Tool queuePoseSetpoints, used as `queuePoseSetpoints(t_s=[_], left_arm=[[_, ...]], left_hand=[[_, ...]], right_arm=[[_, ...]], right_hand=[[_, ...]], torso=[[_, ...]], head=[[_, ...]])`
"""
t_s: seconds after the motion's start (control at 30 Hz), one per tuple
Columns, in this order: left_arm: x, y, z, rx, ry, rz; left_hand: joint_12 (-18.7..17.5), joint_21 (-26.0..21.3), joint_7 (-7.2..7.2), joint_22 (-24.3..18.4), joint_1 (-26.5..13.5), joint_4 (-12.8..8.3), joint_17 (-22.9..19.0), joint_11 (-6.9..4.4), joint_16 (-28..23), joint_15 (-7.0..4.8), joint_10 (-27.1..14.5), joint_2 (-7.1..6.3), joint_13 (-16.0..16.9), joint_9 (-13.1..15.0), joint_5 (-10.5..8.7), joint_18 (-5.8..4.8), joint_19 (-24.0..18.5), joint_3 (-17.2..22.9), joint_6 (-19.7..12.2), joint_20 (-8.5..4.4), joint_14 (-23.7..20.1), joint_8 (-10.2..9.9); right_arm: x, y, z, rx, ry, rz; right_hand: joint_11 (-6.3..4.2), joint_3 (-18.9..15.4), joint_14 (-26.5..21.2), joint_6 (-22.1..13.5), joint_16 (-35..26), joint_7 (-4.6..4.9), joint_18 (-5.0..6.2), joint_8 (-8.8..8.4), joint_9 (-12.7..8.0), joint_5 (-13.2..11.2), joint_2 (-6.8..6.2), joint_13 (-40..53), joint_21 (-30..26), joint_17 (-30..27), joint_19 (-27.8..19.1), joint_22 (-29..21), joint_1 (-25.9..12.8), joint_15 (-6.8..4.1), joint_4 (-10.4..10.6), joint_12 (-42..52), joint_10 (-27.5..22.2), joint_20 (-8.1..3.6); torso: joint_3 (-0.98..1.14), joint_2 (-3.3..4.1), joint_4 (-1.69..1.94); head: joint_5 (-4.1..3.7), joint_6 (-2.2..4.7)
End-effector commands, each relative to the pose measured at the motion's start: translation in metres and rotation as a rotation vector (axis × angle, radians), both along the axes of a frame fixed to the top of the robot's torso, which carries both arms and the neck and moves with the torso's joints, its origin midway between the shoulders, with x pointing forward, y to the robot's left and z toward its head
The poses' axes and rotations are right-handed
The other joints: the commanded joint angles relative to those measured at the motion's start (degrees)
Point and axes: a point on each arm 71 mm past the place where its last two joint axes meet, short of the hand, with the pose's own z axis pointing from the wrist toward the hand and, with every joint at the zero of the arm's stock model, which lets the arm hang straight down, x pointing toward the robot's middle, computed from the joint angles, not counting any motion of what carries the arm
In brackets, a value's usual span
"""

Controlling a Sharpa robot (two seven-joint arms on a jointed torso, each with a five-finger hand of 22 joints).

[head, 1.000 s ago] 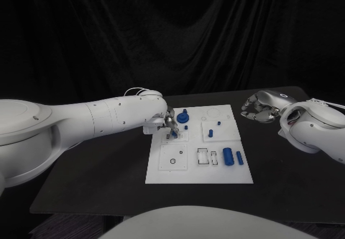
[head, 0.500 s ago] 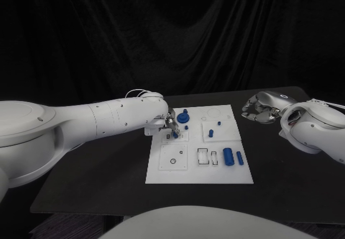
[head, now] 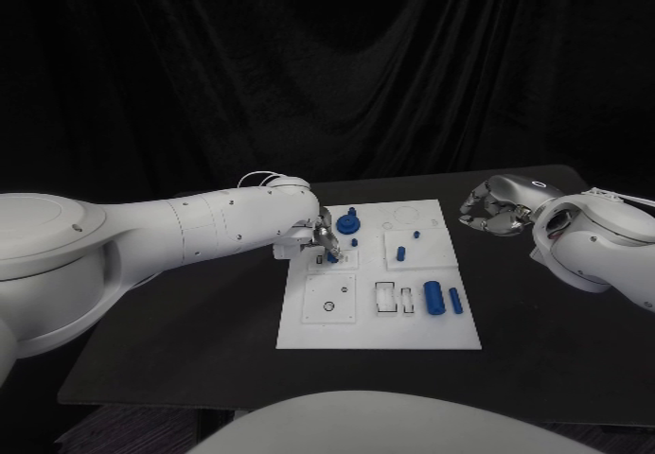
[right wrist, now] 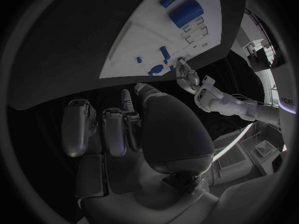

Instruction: Assemble the parts on the task board

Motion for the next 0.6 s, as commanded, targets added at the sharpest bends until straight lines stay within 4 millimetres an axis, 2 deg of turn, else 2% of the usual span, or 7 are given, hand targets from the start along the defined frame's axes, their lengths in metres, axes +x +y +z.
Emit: queuePoseSetpoints(t_s=[0.03,0.4,0.6], left_arm=[[-0.0026,0.0008,-0.0033,0.014,0.023,-0.004],[-0.0024,-0.0004,-0.004,0.001,0.01,0.0],[-0.0024,0.0006,-0.0057,-0.006,0.004,0.006]], left_hand=[[-0.25,-0.29,0.21,9.69,-0.16,-0.06,15.09,0.3,0.15,0.41,5.97,0.03,15.08,0.01,0.02,-0.32,0.81,-0.02,-0.37,0.25,5.95,-0.27],[-0.25,-0.28,0.3,9.69,-0.78,0.21,15.09,0.4,0.15,0.5,5.97,0.15,15.08,-0.16,-1.0,-0.32,0.79,-0.21,-0.28,0.33,5.95,-0.43],[-0.25,-0.35,0.43,9.67,-1.39,0.51,15.09,0.52,0.15,0.62,5.97,0.32,15.08,-0.38,-2.99,-0.31,0.73,-0.55,-0.41,0.44,5.95,-0.75]], right_arm=[[0.0001,-0.001,-0.0016,-0.013,0.014,-0.015],[0.0003,-0.0011,-0.0024,-0.017,0.02,-0.017],[0.0002,-0.0013,-0.0027,-0.019,0.022,-0.018]], right_hand=[[-0.04,0.36,3.05,0.29,-0.37,0.23,0.25,0.02,-0.08,0.25,0.0,10.77,-0.27,2.28,0.75,10.58,0.4,-0.23,-0.02,-0.25,2.66,0.08],[-0.04,0.37,3.0,0.28,-0.47,0.23,0.31,0.02,-0.08,0.24,0.0,10.66,-0.52,2.1,0.66,10.5,0.42,-0.22,-0.03,-0.31,2.56,0.09],[-0.03,0.38,2.98,0.27,-0.49,0.24,0.33,0.01,-0.09,0.24,0.0,10.59,-0.62,2.05,0.61,10.47,0.42,-0.22,-0.03,-0.34,2.5,0.09]], torso=[[0.0,0.01,-0.02],[0.03,0.02,-0.03],[0.05,0.04,-0.04]], head=[[0.09,-0.01],[0.27,-0.01],[0.36,-0.01]])
